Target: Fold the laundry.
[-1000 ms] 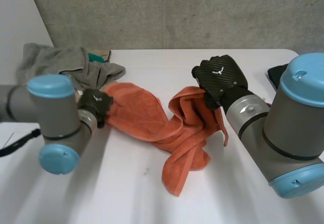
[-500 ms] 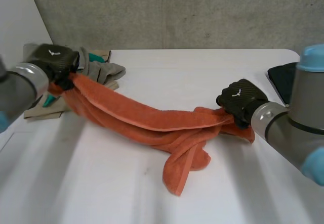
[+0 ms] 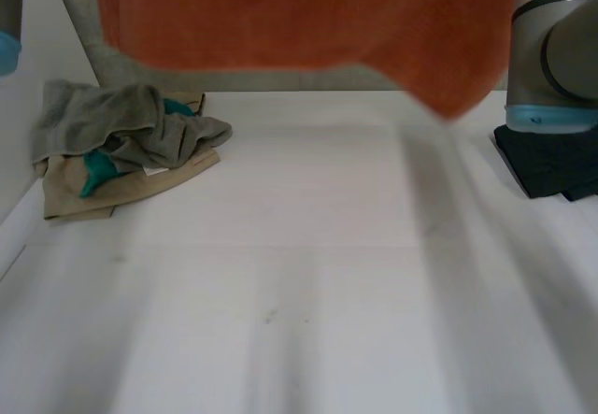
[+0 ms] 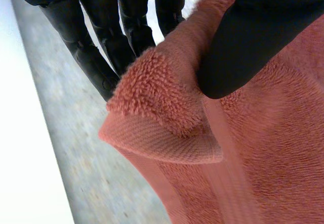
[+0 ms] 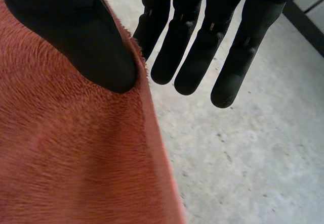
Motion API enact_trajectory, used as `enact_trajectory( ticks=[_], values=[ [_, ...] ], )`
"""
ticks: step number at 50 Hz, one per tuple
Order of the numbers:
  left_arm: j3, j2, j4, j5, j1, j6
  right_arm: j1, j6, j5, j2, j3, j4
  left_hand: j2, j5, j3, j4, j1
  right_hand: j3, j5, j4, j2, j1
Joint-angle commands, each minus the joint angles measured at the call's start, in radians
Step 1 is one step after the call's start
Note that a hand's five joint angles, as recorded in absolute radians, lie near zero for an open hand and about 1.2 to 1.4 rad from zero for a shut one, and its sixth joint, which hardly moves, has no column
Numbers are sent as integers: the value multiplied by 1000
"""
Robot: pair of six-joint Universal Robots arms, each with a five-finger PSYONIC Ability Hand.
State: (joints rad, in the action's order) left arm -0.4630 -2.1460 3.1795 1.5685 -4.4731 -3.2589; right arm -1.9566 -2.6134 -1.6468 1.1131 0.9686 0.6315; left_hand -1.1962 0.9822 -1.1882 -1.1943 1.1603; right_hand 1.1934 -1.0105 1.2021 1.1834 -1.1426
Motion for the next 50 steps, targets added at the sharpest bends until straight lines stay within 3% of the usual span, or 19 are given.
enact_trajectory(
  ticks=[1,10,17,22,32,40,50],
  values=[
    [-322,44,37,-39,-26,-15,4,-17,82,96,234,-29,-200,240,-208,-202,236,203,-211,194,213,-254],
    [-673,20,142,-76,-54,-87,41,-20,148,122,585,-76,-200,240,-208,-202,236,203,-211,194,213,-254],
    [-841,-32,146,-157,-71,-205,58,1,229,-7,729,-67,-200,240,-208,-202,236,203,-211,194,213,-254],
    [-856,-38,134,-170,-80,-252,74,1,226,-79,707,-87,-183,222,-191,-185,219,191,-199,182,201,-242],
    [-849,-9,114,-157,-112,-257,139,-172,176,-99,601,-301,-183,222,-191,-185,219,-487,479,-496,-477,436],
    [-849,-8,111,-156,-114,-254,197,-338,180,-122,530,-463,-186,225,-194,-188,222,-540,532,-549,-530,490],
    [-847,-2,94,-156,-114,-254,239,-382,246,-131,515,-533,-183,222,-191,-185,219,-526,517,-534,-516,475]
  ],
)
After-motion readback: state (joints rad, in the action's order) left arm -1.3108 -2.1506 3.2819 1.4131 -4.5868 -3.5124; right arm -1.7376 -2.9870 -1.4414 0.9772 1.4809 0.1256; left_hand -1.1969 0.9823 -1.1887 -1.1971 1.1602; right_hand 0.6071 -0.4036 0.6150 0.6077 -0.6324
